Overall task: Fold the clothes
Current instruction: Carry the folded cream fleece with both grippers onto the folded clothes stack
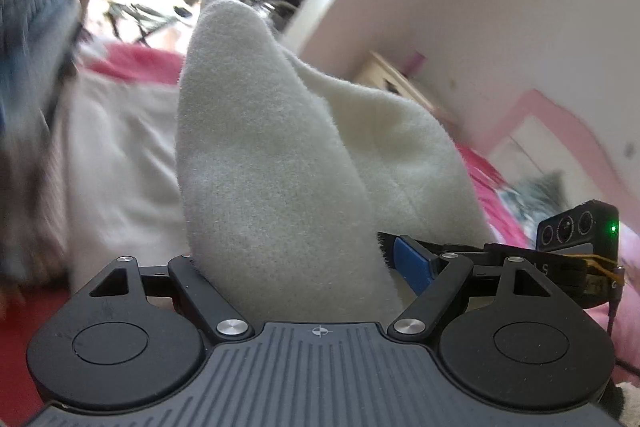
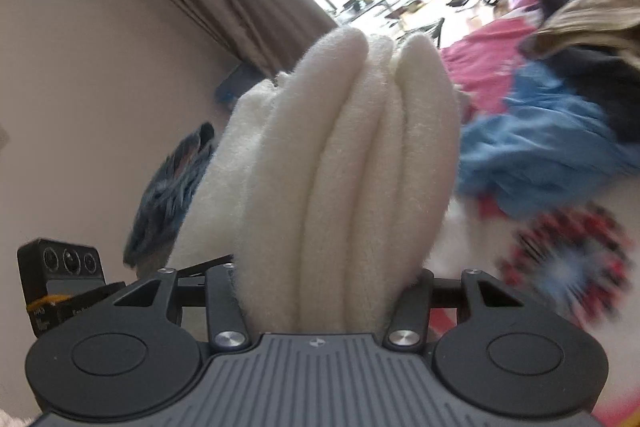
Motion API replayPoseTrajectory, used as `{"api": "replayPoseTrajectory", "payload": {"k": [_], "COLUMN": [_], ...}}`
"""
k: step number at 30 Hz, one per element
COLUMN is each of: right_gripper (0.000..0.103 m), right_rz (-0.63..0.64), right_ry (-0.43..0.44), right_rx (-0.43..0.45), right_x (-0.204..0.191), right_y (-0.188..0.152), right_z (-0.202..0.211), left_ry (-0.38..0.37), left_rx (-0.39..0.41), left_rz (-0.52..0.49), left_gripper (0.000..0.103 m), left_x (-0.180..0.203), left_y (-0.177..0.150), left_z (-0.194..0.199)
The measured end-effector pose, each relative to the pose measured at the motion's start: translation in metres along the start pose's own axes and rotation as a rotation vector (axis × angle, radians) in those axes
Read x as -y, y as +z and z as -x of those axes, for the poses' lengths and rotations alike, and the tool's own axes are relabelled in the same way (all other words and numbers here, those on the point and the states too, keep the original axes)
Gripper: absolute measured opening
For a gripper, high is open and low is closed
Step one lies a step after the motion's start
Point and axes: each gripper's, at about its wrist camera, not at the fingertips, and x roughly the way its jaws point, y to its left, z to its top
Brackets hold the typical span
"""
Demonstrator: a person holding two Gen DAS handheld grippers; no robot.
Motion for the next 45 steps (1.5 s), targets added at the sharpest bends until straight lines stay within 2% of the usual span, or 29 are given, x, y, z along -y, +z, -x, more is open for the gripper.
{"api": "replayPoseTrajectory", "payload": {"k": [5, 10, 13, 16, 18, 21, 25, 27, 30, 33, 37, 40, 45], "right_gripper": [0.053, 0.053, 0.053, 0.053, 0.053, 0.054, 0.054, 0.055, 0.055, 0.056, 0.061, 0.068, 0.073], "right_rz": [-0.028, -0.022, -0.002, -0.063, -0.11, -0.171, -0.16, -0.151, -0.157, -0.153, -0.125, -0.183, -0.223], "right_ry": [0.05, 0.055, 0.046, 0.052, 0.052, 0.067, 0.049, 0.033, -0.013, -0.006, 0.017, 0.001, -0.019], "right_rx": [-0.032, -0.094, -0.138, -0.196, -0.234, -0.246, -0.298, -0.326, -0.375, -0.348, -0.334, -0.339, -0.237], "right_x": [0.012, 0.02, 0.029, 0.056, 0.072, 0.078, 0.061, 0.058, 0.075, 0.086, 0.086, 0.094, 0.104], "right_y": [0.047, 0.083, 0.09, 0.089, 0.086, 0.087, 0.097, 0.099, 0.094, 0.085, 0.083, 0.086, 0.088], "right_z": [-0.065, -0.118, -0.148, -0.176, -0.188, -0.187, -0.173, -0.168, -0.185, -0.194, -0.195, -0.191, -0.157], "left_ry": [0.077, 0.119, 0.182, 0.275, 0.311, 0.29, 0.214, 0.192, 0.246, 0.305, 0.302, 0.306, 0.306], "left_rx": [0.028, 0.016, 0.002, -0.046, -0.07, -0.069, -0.077, -0.105, -0.168, -0.17, -0.162, -0.157, -0.127], "left_rz": [-0.006, 0.053, 0.04, -0.044, -0.069, -0.048, 0.026, 0.039, -0.002, -0.047, -0.018, -0.003, 0.021], "left_gripper": [0.081, 0.08, 0.08, 0.079, 0.078, 0.078, 0.078, 0.078, 0.078, 0.078, 0.076, 0.075, 0.075], "left_x": [-0.034, -0.064, -0.071, -0.067, -0.067, -0.066, -0.067, -0.074, -0.079, -0.082, -0.079, -0.075, -0.074], "left_y": [0.045, 0.072, 0.069, 0.056, 0.051, 0.054, 0.065, 0.068, 0.058, 0.052, 0.061, 0.062, 0.062], "left_z": [-0.021, -0.041, -0.055, -0.075, -0.084, -0.081, -0.067, -0.069, -0.087, -0.096, -0.087, -0.08, -0.081]}}
